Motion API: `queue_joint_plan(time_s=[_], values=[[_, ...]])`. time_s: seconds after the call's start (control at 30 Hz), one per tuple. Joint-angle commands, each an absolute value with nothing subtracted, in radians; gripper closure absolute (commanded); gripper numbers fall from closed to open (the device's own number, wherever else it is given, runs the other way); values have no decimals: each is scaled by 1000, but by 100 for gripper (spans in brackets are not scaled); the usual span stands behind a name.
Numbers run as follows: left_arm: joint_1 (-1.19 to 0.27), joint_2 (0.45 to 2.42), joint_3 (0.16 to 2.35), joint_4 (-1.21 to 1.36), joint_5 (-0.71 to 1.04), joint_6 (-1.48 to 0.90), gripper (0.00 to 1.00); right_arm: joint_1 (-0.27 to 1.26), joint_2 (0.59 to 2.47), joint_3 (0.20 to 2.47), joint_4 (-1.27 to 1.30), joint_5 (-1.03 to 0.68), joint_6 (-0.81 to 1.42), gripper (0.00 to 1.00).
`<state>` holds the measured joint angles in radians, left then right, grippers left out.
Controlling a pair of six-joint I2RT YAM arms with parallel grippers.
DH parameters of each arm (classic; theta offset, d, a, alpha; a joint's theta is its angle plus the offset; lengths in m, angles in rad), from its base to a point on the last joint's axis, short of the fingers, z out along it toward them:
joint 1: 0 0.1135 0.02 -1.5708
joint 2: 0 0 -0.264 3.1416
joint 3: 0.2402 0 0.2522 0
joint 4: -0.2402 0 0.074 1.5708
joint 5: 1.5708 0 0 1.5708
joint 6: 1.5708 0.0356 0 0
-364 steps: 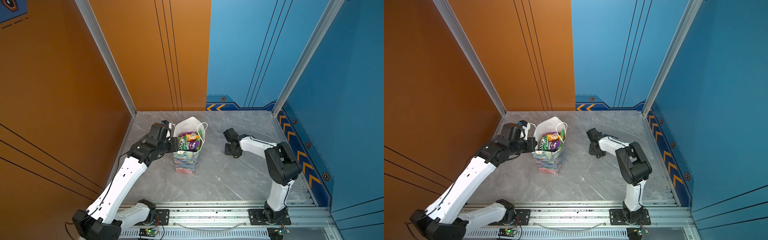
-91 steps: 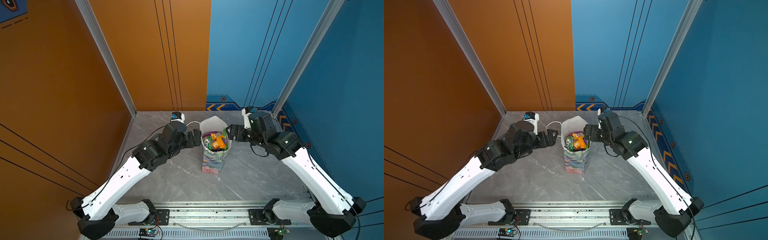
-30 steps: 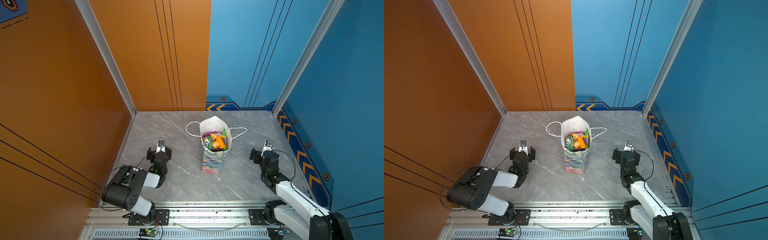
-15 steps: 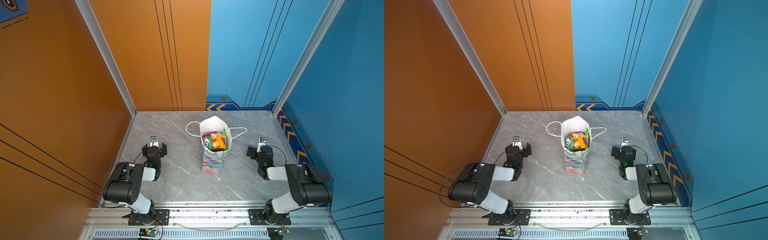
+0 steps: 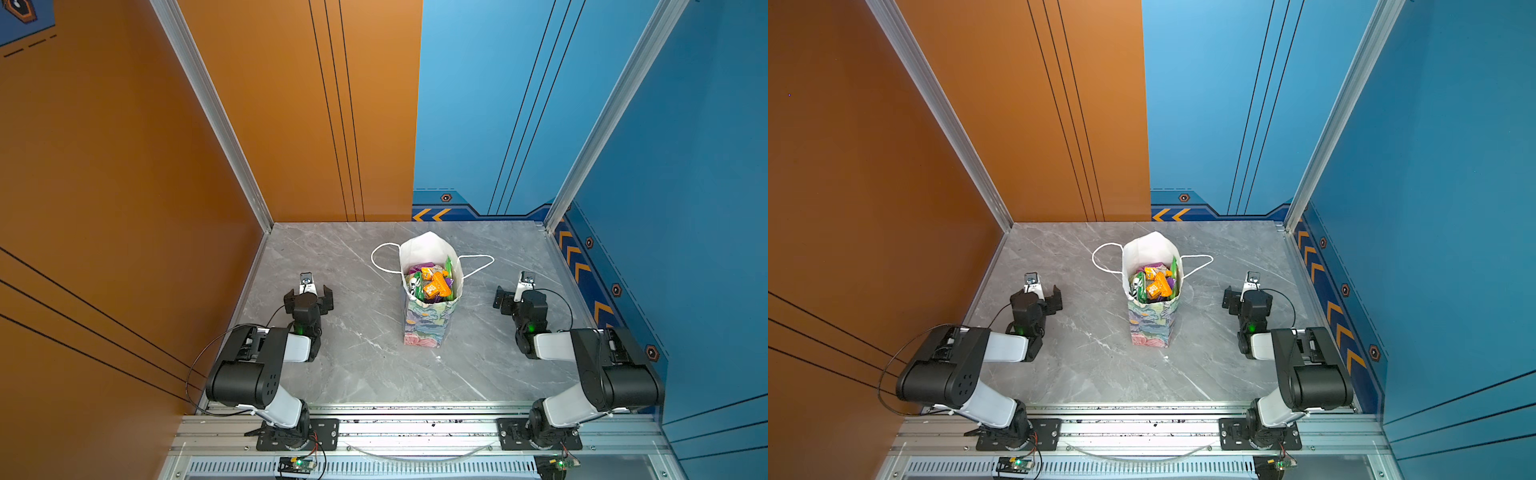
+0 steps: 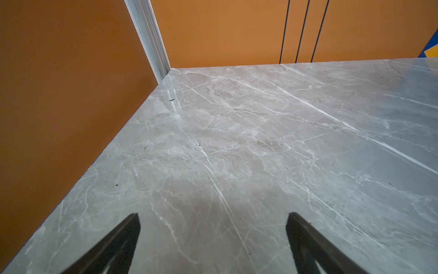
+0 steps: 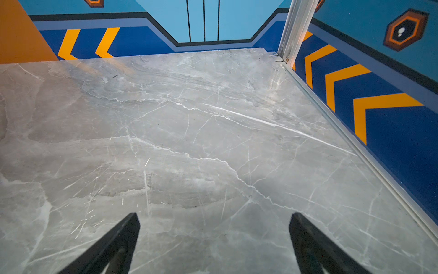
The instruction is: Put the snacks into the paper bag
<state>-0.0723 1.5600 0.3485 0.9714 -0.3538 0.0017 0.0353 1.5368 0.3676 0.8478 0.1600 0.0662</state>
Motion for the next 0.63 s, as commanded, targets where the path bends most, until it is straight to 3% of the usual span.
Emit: queue_joint_plan(time_s=[0.0,0.6], values=[[-71,1564,362,960,-339,-9,2,37,1532,383,860,158,54,0],[-73,1564,360,961,-341,-10,2,34,1531,387,852,153,56,0]])
